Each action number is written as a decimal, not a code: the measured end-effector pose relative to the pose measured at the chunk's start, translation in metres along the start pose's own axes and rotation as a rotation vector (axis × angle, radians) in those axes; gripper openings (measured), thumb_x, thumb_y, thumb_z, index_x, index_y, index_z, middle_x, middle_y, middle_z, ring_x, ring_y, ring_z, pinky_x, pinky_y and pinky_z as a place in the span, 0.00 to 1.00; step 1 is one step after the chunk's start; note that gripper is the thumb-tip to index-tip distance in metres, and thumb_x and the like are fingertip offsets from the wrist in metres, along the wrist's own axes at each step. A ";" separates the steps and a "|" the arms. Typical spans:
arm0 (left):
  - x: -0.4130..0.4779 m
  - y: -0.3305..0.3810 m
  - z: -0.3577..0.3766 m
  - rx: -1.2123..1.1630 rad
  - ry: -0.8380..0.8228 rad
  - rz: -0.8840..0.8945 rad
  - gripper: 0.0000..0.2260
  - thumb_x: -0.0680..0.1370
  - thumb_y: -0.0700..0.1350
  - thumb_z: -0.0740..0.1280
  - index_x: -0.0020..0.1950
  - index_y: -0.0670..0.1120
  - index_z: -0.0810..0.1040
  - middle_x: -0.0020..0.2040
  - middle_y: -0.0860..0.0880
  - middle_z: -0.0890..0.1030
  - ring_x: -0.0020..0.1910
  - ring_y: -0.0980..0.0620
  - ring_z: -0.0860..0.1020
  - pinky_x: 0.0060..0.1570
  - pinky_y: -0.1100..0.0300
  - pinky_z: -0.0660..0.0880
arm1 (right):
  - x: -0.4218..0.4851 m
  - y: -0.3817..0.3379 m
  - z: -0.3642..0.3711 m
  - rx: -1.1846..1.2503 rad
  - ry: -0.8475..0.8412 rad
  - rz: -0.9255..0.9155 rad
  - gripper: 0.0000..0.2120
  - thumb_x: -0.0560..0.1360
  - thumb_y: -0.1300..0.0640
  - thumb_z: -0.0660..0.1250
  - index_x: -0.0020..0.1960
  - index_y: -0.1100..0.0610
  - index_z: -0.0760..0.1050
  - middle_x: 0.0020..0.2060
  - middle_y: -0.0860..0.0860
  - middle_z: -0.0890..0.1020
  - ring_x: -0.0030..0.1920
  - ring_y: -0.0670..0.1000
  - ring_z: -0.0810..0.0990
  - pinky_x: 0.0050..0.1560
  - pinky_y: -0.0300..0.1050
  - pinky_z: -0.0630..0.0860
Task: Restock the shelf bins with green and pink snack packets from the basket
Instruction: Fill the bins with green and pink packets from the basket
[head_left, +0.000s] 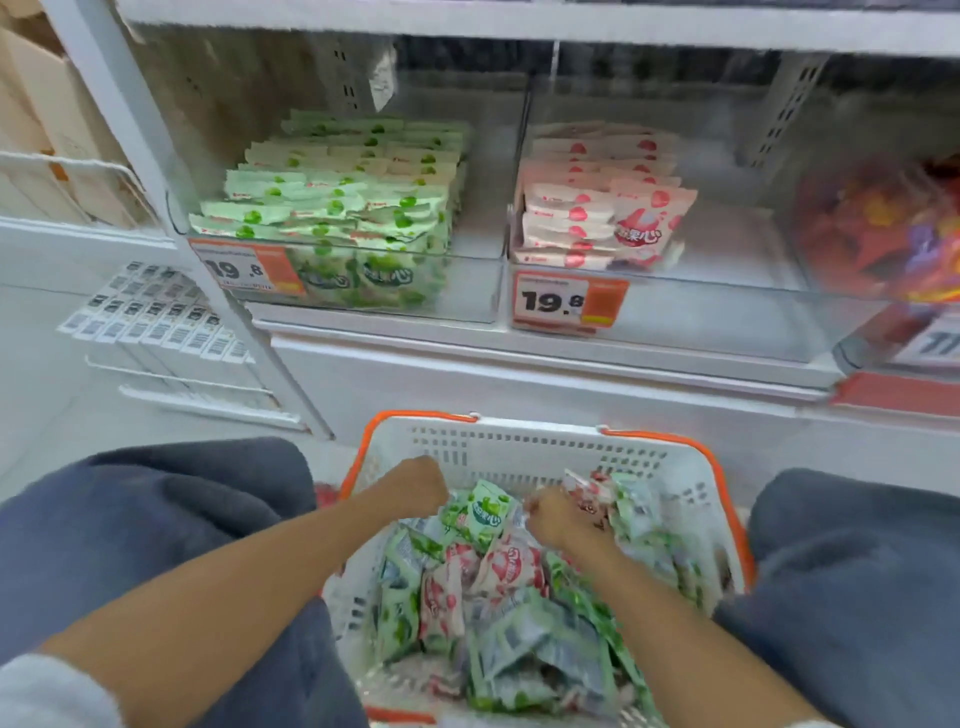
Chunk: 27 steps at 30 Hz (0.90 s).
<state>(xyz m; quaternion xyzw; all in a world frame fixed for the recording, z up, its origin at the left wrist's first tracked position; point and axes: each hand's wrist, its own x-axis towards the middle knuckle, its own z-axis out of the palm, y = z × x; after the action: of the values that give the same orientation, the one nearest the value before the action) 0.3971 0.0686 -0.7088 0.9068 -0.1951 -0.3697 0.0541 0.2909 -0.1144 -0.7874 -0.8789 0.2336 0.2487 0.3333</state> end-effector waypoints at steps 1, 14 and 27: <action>0.004 -0.002 0.006 -0.017 -0.007 -0.019 0.12 0.75 0.39 0.61 0.31 0.44 0.70 0.34 0.50 0.73 0.31 0.55 0.71 0.31 0.66 0.69 | 0.008 -0.002 0.005 0.035 -0.018 -0.005 0.15 0.76 0.65 0.62 0.60 0.61 0.79 0.54 0.58 0.82 0.55 0.56 0.80 0.52 0.43 0.77; 0.027 -0.024 0.035 -0.146 -0.071 -0.142 0.05 0.77 0.40 0.61 0.42 0.45 0.72 0.39 0.45 0.74 0.34 0.49 0.72 0.34 0.59 0.69 | 0.087 -0.006 0.058 -0.265 0.035 -0.001 0.18 0.73 0.65 0.64 0.63 0.59 0.75 0.64 0.58 0.76 0.66 0.59 0.72 0.70 0.52 0.67; -0.016 0.016 -0.030 -0.475 0.143 0.263 0.26 0.68 0.45 0.80 0.63 0.46 0.76 0.60 0.48 0.81 0.56 0.51 0.79 0.54 0.61 0.75 | -0.032 -0.090 -0.124 0.095 0.026 -0.389 0.08 0.72 0.63 0.73 0.44 0.58 0.74 0.42 0.57 0.79 0.41 0.54 0.77 0.44 0.49 0.74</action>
<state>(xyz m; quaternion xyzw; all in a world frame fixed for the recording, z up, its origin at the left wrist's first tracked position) 0.4025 0.0589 -0.6728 0.8593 -0.2147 -0.3300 0.3266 0.3530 -0.1333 -0.6454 -0.8939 0.0751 0.1567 0.4132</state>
